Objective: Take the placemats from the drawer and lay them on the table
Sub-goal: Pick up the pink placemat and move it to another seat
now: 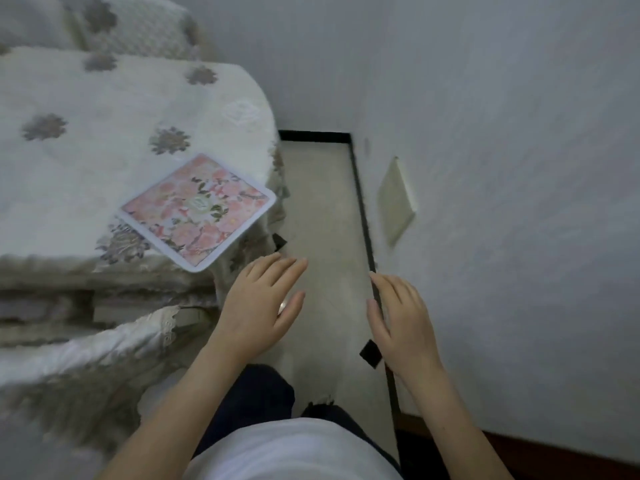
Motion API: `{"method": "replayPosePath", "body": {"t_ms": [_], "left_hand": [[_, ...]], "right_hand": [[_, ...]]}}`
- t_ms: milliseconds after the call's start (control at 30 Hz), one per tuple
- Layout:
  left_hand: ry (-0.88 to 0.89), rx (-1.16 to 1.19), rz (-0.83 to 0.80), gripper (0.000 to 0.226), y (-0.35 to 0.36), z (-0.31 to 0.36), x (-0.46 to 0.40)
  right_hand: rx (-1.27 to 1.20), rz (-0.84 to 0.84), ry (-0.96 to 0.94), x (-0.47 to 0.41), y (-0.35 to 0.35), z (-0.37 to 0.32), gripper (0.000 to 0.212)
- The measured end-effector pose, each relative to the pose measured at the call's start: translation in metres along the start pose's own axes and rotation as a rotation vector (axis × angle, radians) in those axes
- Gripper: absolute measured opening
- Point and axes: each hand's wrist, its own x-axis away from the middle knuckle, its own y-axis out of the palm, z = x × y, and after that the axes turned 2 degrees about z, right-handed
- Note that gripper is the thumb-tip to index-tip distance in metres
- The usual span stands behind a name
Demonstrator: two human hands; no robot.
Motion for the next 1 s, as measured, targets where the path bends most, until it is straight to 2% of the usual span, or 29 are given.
{"method": "replayPosePath", "body": {"t_ms": [300, 533, 700, 1000], "left_hand": [[-0.363, -0.050, 0.080, 0.048, 0.010, -0.034, -0.025], [-0.546, -0.068, 0.180, 0.049, 0.028, -0.096, -0.070], [-0.605, -0.085, 0.264, 0.045, 0.031, -0.143, -0.103], [-0.856, -0.130, 0.239, 0.043, 0.070, -0.172, -0.120]], "right_hand": [[-0.127, -0.122, -0.254, -0.124, 0.036, 0.012, 0.047], [-0.180, -0.189, -0.410, -0.236, 0.078, -0.014, 0.041], [-0.252, -0.191, -0.521, -0.307, 0.104, -0.043, 0.037], [-0.219, -0.459, -0.677, -0.393, 0.169, -0.047, 0.044]]}}
